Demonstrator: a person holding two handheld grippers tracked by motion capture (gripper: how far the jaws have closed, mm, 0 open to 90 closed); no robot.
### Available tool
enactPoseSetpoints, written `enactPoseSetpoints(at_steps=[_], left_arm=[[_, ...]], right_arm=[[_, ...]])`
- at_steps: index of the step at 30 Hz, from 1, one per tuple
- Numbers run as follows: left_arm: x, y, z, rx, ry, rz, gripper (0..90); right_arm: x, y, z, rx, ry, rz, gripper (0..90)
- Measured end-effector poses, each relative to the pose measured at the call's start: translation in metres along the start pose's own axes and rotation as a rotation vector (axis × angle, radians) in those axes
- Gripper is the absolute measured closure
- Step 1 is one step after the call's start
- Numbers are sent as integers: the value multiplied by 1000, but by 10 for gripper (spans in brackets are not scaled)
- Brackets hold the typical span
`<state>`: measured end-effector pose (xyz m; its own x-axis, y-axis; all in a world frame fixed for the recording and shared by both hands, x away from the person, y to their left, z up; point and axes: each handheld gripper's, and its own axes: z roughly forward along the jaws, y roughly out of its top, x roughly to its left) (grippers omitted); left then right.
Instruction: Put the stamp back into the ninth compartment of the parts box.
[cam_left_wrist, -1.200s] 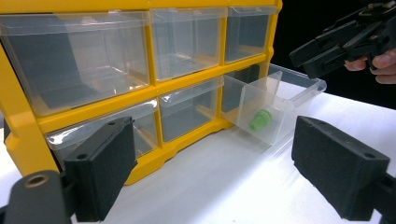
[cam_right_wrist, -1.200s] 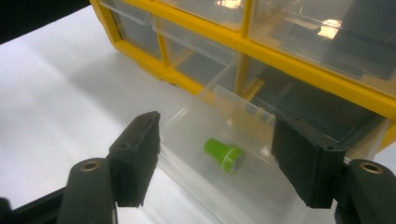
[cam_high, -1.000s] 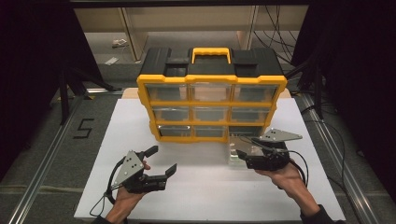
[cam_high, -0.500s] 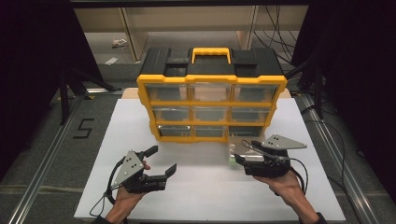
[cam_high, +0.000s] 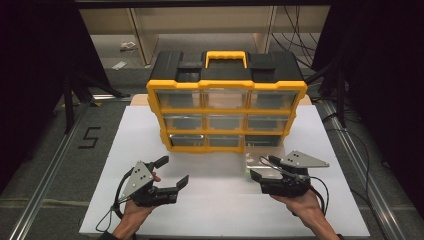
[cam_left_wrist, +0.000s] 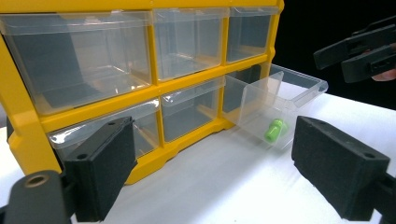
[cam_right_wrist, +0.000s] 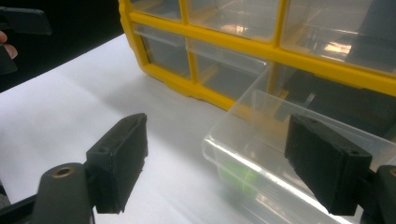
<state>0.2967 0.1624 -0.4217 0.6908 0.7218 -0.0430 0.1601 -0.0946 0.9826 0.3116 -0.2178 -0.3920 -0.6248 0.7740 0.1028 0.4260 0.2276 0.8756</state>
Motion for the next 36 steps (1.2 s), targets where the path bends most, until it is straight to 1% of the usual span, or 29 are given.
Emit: enactPoseSetpoints(at_steps=[3, 12, 18, 23, 27, 33, 36], left_arm=[[0, 0, 0, 1, 2, 0, 135], [0, 0, 1, 3, 3, -3, 133], [0, -1, 0, 3, 6, -8, 131], [0, -1, 0, 3, 2, -4, 132], [1, -1, 1, 3, 5, -11, 131], [0, -1, 0, 2, 5, -10, 131], [0, -1, 0, 2, 6, -7, 131]], right_arm=[[0, -3, 0, 0, 0, -2, 222], [2, -11, -2, 5, 10, 10, 221], [4, -16, -3, 15, 16, 18, 215], [7, -20, -4, 24, 21, 16, 212], [9, -22, -5, 32, 26, 16, 210], [9, -25, -7, 35, 25, 17, 210], [10, -27, -8, 45, 30, 22, 210]])
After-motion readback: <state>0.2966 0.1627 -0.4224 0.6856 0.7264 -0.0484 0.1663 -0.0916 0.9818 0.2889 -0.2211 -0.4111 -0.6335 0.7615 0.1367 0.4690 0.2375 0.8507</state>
